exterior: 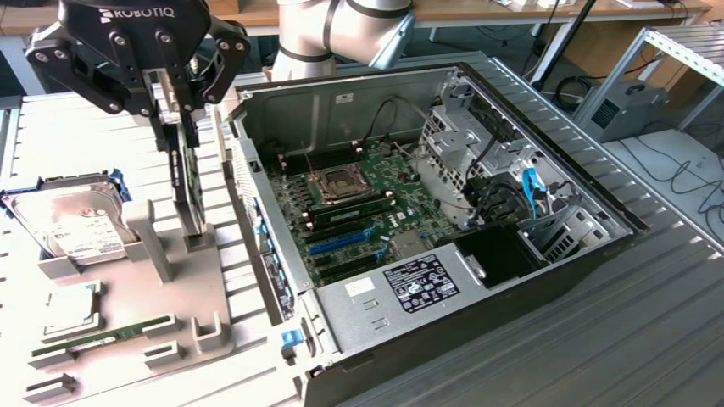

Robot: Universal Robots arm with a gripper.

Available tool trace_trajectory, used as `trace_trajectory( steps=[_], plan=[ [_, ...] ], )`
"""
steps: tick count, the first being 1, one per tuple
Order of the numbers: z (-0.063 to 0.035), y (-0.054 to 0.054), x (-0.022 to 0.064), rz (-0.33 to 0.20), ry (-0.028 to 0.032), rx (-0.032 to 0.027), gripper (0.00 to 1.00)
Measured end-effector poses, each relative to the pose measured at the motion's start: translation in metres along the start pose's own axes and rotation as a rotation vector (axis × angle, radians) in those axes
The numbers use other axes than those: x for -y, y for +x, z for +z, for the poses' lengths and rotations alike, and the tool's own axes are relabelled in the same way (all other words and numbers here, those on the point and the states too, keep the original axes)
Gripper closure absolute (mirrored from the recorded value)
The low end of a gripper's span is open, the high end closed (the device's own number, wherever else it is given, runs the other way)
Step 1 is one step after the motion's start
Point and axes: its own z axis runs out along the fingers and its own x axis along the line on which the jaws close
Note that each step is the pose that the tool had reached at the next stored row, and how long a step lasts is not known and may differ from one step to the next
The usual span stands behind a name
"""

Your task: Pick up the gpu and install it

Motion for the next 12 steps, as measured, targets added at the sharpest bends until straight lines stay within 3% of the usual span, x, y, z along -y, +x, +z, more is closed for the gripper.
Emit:
trace_trajectory(
  steps=[12],
  plan=[
    [0.0006,-0.0033,-0.0002,0.000,0.0000,0.0001,0.74]
  ],
)
